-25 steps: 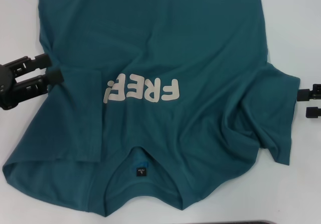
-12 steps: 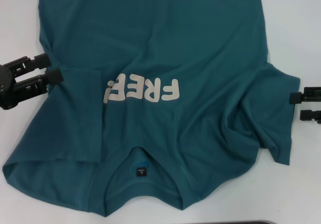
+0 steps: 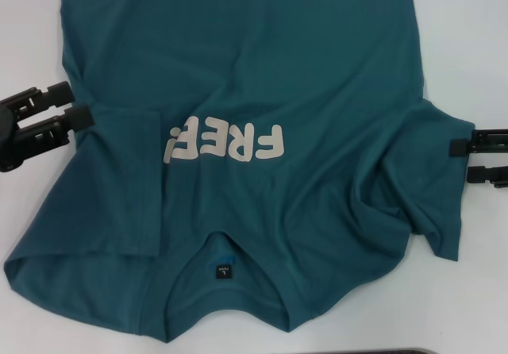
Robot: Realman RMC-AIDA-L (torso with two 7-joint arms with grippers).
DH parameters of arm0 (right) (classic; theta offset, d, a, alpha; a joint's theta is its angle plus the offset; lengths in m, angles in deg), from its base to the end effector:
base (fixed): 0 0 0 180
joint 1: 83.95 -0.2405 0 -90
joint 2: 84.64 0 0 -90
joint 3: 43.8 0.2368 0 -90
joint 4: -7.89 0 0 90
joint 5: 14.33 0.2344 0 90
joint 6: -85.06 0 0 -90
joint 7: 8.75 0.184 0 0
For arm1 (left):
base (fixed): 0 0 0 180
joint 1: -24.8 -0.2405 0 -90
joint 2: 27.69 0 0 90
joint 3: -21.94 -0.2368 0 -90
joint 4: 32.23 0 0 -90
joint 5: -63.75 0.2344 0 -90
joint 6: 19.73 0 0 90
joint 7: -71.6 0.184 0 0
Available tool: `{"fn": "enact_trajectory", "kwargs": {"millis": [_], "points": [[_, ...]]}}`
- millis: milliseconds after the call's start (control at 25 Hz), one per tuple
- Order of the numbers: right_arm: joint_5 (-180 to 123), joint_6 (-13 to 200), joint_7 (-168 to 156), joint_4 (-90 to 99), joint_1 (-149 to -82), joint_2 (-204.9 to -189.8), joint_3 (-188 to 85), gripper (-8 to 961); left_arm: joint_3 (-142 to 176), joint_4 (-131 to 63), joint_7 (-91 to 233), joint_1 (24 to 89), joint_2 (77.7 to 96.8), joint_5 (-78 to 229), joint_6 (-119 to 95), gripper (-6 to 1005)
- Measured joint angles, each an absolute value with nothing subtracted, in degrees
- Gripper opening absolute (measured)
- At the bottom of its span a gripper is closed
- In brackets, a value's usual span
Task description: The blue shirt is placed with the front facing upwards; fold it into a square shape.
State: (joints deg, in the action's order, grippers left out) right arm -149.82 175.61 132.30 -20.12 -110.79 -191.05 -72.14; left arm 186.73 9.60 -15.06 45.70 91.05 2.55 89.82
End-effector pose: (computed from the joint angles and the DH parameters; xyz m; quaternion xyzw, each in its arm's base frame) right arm 0.3645 0.3082 0.0339 -0.6353 0.7548 0.1487 0.0670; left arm -0.2929 0.2837 0.0478 -0.8589 -0.3280 -0.3643 0.1481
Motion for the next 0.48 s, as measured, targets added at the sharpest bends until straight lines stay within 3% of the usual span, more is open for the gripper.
{"fn": "enact_trajectory", "kwargs": {"millis": [480], "points": [[-150.1, 174.6, 132.5, -19.3, -111.7, -191.43, -72.7, 803, 186.7, 9.7, -15.1, 45.3, 90.98, 0.3, 88.8, 736]]}}
